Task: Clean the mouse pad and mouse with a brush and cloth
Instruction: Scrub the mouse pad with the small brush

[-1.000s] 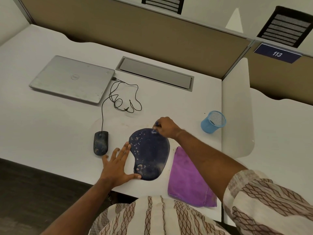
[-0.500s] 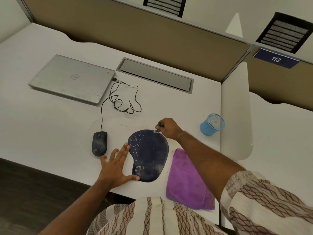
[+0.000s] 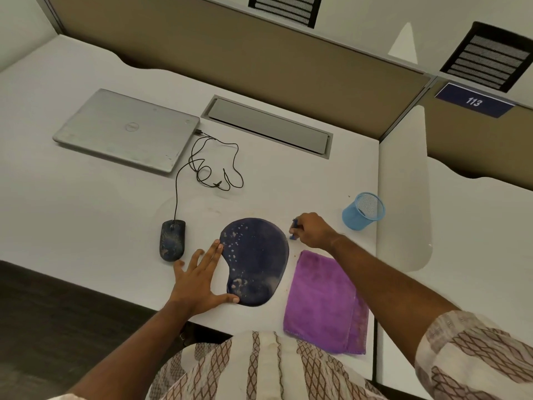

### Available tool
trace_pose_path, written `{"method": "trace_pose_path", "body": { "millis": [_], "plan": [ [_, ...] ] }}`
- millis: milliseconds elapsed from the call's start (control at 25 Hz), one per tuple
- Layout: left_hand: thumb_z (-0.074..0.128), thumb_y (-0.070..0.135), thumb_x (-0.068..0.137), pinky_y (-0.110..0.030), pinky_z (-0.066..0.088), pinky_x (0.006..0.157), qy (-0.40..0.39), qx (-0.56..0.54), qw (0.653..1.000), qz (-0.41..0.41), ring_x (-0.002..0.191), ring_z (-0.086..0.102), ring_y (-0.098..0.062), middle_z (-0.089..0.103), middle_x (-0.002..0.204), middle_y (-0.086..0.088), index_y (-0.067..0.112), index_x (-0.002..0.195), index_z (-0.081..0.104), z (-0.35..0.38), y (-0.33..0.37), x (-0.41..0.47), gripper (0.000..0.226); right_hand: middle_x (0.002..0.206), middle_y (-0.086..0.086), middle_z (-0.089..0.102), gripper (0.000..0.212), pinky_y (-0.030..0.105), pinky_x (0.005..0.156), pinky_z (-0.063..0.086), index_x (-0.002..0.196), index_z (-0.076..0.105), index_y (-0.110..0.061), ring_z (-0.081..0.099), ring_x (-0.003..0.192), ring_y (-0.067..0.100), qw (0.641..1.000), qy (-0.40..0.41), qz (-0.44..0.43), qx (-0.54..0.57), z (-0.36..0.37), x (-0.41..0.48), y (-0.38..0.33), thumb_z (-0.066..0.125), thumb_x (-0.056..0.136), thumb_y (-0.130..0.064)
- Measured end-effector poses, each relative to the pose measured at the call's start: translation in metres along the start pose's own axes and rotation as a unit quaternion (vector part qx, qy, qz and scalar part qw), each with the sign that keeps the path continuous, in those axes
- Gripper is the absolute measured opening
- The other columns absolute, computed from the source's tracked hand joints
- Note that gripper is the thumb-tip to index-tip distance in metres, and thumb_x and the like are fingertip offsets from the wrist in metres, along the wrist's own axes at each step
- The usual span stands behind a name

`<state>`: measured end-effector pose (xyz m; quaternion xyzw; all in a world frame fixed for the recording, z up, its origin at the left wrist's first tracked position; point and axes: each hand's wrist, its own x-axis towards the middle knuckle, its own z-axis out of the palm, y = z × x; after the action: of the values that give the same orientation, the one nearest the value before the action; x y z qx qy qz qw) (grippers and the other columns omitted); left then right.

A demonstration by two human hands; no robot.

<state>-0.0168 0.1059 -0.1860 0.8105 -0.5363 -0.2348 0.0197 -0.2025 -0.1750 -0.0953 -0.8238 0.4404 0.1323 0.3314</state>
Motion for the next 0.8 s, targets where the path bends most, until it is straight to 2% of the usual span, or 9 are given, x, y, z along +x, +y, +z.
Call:
{"method": "trace_pose_path", "body": {
  "millis": [120, 240, 400, 480, 600, 640, 800],
  "plan": [
    [0.028, 0.108, 0.053, -0.068, 0.01, 0.113, -0.003, 0.0, 1.0, 0.0, 0.154, 0.002, -0.027, -0.025, 0.162, 0.015, 0.036, 0.153, -0.023, 0.0, 0.0, 0.001, 0.133, 0.098, 0.007, 0.073, 0.02, 0.027, 0.081, 0.05, 0.103, 0.073, -0.004, 0.067, 0.087, 0.018, 0.997, 0.036, -0.052, 0.048, -0.001, -0.005, -0.011, 0.062, 0.094, -0.019],
    [0.029, 0.108, 0.053, -0.068, 0.011, 0.113, -0.004, -0.004, 1.0, 0.002, 0.154, 0.002, -0.027, -0.025, 0.162, 0.015, 0.036, 0.153, -0.023, -0.001, 0.0, 0.001, 0.134, 0.091, 0.003, 0.075, 0.017, 0.023, 0.076, 0.049, 0.094, 0.076, -0.008, 0.067, 0.079, 0.01, 0.993, -0.003, -0.103, 0.049, 0.028, -0.018, -0.021, 0.064, 0.092, -0.02],
    [0.027, 0.108, 0.053, -0.067, 0.009, 0.114, -0.008, 0.001, 1.0, -0.004, 0.154, 0.001, -0.027, -0.026, 0.161, 0.016, 0.037, 0.152, -0.025, -0.001, 0.001, 0.001, 0.133, 0.098, 0.007, 0.072, 0.019, 0.033, 0.083, 0.051, 0.099, 0.072, -0.008, 0.066, 0.088, 0.021, 0.998, -0.036, -0.049, 0.001, 0.033, -0.026, 0.002, 0.061, 0.094, -0.023],
    [0.028, 0.108, 0.053, -0.068, 0.01, 0.113, -0.004, 0.0, 1.0, -0.001, 0.154, 0.002, -0.027, -0.025, 0.162, 0.016, 0.037, 0.153, -0.023, -0.001, 0.001, 0.0, 0.132, 0.096, 0.005, 0.071, 0.017, 0.033, 0.082, 0.052, 0.097, 0.071, -0.01, 0.066, 0.086, 0.018, 0.998, -0.036, -0.055, -0.001, 0.026, -0.028, 0.003, 0.062, 0.092, -0.024],
    [0.032, 0.107, 0.054, -0.068, 0.014, 0.111, 0.004, -0.008, 1.0, 0.007, 0.153, 0.007, -0.028, -0.022, 0.162, 0.017, 0.036, 0.155, -0.018, -0.001, 0.001, 0.0, 0.134, 0.088, -0.01, 0.073, 0.016, 0.013, 0.073, 0.047, 0.092, 0.076, -0.014, 0.065, 0.077, -0.001, 0.991, -0.038, -0.117, 0.044, 0.042, -0.041, -0.019, 0.063, 0.091, -0.023],
    [0.032, 0.107, 0.054, -0.068, 0.015, 0.111, 0.005, -0.008, 1.0, 0.009, 0.153, 0.008, -0.028, -0.021, 0.163, 0.017, 0.035, 0.155, -0.018, -0.002, 0.001, -0.001, 0.134, 0.087, -0.012, 0.072, 0.016, 0.01, 0.07, 0.045, 0.091, 0.076, -0.014, 0.064, 0.076, -0.002, 0.989, -0.053, -0.133, 0.039, 0.054, -0.047, -0.023, 0.062, 0.091, -0.023],
    [0.029, 0.108, 0.054, -0.068, 0.014, 0.113, 0.001, -0.001, 1.0, 0.001, 0.153, 0.005, -0.026, -0.024, 0.162, 0.017, 0.036, 0.154, -0.021, -0.003, 0.001, -0.001, 0.133, 0.091, 0.003, 0.071, 0.016, 0.034, 0.078, 0.054, 0.092, 0.07, -0.009, 0.065, 0.082, 0.018, 0.987, -0.101, -0.123, -0.036, 0.072, -0.057, -0.007, 0.056, 0.094, -0.017]
  ]
}}
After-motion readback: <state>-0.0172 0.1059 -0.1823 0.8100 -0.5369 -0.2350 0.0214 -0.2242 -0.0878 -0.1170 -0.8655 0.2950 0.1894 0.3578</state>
